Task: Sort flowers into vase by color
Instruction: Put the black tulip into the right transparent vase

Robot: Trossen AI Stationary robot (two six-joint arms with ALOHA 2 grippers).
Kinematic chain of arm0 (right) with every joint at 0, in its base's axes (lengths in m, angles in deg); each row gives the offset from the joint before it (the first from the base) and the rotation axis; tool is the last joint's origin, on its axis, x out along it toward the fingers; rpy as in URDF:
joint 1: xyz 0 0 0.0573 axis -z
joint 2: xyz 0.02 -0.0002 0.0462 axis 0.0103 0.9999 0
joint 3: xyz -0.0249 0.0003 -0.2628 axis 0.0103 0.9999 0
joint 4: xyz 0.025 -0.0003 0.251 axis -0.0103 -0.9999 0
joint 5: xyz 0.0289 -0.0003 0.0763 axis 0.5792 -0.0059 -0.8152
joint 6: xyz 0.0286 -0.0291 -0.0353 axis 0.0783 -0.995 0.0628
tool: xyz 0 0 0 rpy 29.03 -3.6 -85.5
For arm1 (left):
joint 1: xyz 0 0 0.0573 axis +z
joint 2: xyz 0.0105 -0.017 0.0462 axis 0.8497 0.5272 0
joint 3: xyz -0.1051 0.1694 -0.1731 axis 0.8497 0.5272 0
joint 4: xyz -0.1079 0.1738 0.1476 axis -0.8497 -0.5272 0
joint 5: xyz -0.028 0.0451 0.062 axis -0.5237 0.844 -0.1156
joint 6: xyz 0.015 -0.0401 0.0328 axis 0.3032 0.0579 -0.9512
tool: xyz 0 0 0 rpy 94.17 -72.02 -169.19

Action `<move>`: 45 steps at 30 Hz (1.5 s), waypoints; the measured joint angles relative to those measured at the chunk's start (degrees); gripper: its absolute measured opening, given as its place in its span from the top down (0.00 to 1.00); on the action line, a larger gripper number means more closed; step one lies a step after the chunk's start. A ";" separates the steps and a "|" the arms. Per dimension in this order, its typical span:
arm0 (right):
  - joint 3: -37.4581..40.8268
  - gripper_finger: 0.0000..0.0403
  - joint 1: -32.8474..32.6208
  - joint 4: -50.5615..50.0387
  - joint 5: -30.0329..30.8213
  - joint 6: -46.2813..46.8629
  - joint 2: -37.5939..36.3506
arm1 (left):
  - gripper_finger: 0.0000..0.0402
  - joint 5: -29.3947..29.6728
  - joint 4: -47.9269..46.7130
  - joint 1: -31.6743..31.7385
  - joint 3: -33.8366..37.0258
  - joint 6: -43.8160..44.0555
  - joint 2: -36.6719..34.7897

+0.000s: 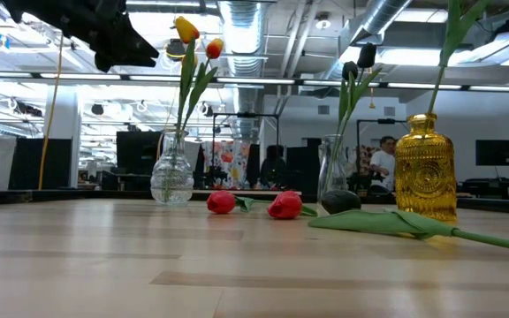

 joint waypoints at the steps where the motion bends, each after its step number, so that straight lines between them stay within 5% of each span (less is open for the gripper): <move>1: 0.00 0.45 0.01 0.02 -0.77 1.80 1.04 | 0.60 -0.23 -0.11 0.00 0.00 -0.01 -0.03; 16: 0.00 0.45 0.57 -1.51 -7.76 19.12 15.10 | 0.60 -0.26 -2.62 0.00 0.02 -0.01 -0.07; 28: 0.00 0.45 1.30 -1.40 -13.23 22.20 24.71 | 0.60 -0.24 -2.60 0.00 0.02 1.54 -0.07; 45: 0.13 0.45 4.79 -0.52 -13.37 22.12 29.92 | 0.60 -0.22 -2.56 0.00 0.02 2.26 -0.07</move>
